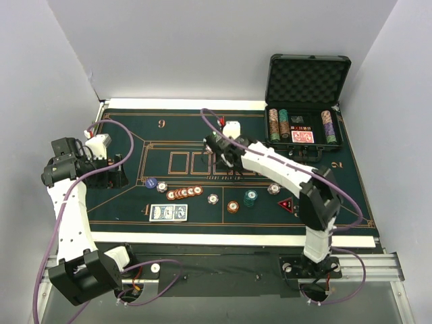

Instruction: Distribute texas hold em gaming equipment

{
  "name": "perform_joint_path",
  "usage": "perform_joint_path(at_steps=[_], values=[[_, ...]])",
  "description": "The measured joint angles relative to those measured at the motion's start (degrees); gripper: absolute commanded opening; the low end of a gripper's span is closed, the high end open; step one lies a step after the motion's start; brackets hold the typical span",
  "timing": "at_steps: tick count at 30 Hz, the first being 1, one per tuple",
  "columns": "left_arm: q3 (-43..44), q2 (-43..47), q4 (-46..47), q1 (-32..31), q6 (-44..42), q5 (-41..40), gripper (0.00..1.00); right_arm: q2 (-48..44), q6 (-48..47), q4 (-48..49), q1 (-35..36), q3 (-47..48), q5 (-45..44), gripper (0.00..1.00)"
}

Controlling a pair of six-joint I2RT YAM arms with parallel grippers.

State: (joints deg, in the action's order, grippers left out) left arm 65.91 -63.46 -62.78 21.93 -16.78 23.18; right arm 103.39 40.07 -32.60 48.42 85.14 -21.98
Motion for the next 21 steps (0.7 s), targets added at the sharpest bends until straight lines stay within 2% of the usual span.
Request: perform_joint_path(at_steps=[6,12,21], values=[[0.0,-0.98,0.02,0.0,-0.11,0.02,0.96,13.81,-4.26,-0.11,-7.48,14.93,2.54,0.37],[0.0,-2.67,0.15,0.0,-0.72,0.26,0.96,25.86,-6.64,-0.57,-13.03,24.59,5.99,0.37],[0.0,-3.98,0.28,0.0,-2.34,1.6,0.96,34.88,-8.26,-0.96,-17.49,33.57,8.83,0.38]])
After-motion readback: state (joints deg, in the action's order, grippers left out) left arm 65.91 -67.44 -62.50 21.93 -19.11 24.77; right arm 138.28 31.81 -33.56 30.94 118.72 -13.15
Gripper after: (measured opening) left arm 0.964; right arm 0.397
